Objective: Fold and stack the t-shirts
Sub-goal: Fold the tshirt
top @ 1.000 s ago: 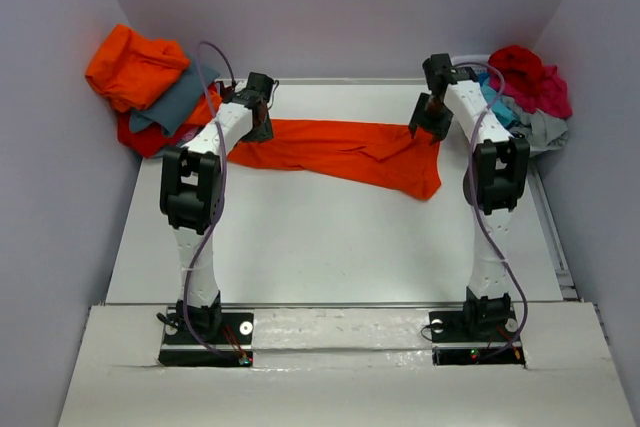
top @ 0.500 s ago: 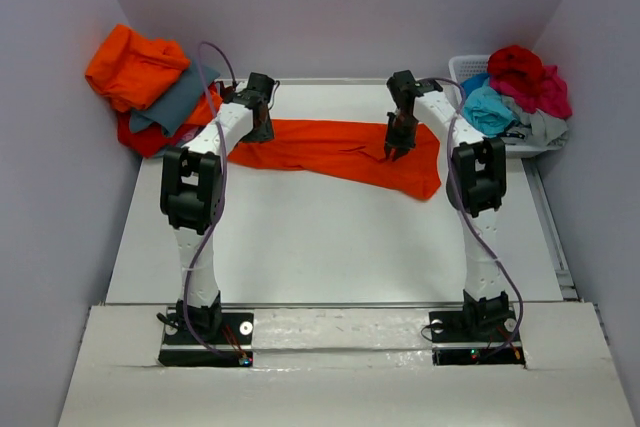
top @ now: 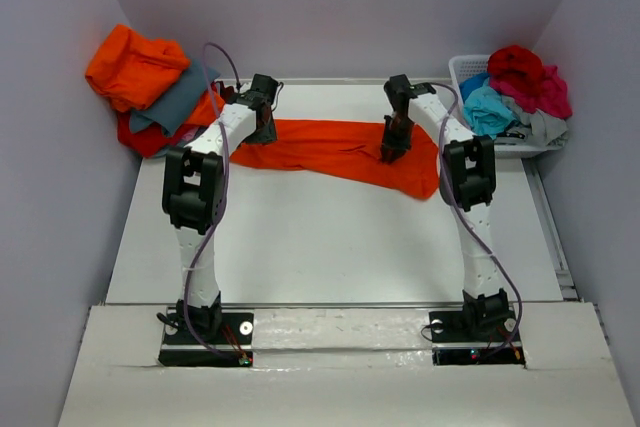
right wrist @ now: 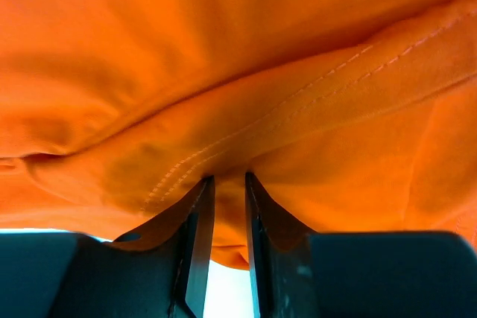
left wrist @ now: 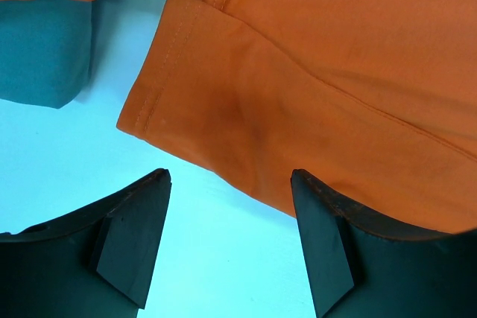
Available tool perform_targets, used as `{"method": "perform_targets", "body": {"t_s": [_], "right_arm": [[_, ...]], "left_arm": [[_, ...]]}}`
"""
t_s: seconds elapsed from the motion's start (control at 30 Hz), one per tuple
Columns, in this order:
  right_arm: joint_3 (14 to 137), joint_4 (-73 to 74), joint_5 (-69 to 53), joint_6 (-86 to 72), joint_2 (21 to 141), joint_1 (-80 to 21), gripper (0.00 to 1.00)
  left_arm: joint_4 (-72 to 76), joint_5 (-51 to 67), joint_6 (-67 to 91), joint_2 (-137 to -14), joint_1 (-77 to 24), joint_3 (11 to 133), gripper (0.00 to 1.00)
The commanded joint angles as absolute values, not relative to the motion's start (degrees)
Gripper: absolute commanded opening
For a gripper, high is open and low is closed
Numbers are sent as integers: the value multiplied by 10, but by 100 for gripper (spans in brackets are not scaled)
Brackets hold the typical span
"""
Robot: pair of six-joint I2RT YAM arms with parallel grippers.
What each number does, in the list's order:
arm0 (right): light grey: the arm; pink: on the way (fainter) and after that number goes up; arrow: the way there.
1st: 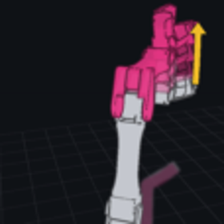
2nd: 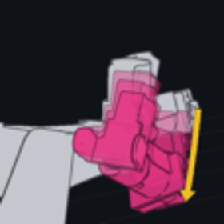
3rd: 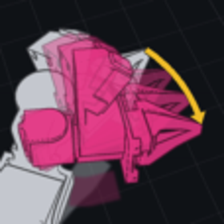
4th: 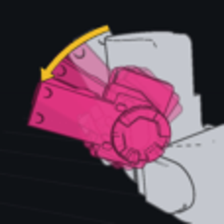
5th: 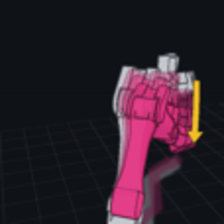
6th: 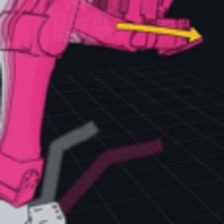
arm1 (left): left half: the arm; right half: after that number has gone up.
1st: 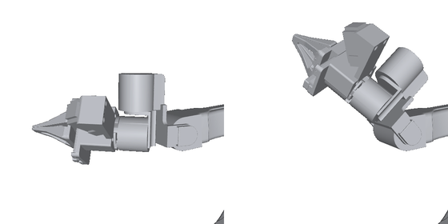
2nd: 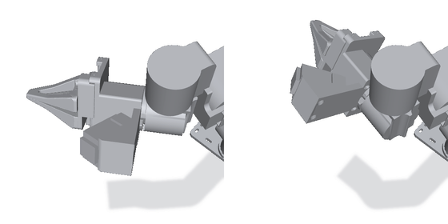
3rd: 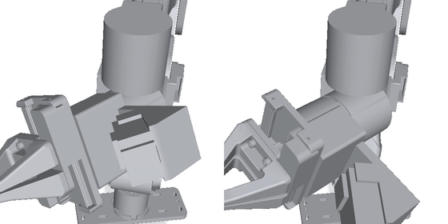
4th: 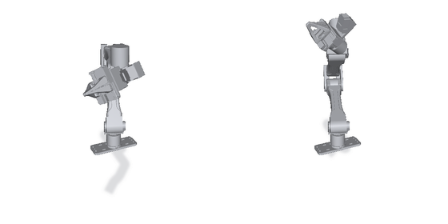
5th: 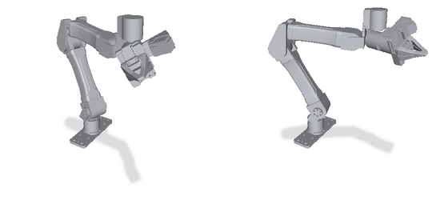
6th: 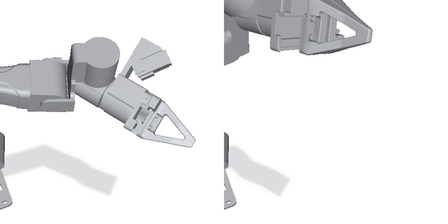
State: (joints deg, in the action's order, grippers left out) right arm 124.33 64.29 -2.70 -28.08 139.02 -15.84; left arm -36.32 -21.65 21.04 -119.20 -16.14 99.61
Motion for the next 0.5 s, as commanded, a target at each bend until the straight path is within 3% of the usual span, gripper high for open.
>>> {"method": "perform_targets", "body": {"t_s": [0.0, 0.17, 0.3, 0.47], "right_arm": [[1318, 648, -33, -270, 1422, -163, 32], [1390, 673, -22, -265, 1442, -163, 39], [1396, 660, -10, -265, 1431, -163, 51], [1397, 647, -3, -263, 1425, -163, 54]], "left_arm": [[-373, -229, 209, -1194, -163, 1011, 78], [-373, -225, 208, -1198, -163, 1011, 78], [-372, -220, 208, -1203, -163, 1012, 78], [-374, -217, 207, -1210, -163, 1015, 78]]}}
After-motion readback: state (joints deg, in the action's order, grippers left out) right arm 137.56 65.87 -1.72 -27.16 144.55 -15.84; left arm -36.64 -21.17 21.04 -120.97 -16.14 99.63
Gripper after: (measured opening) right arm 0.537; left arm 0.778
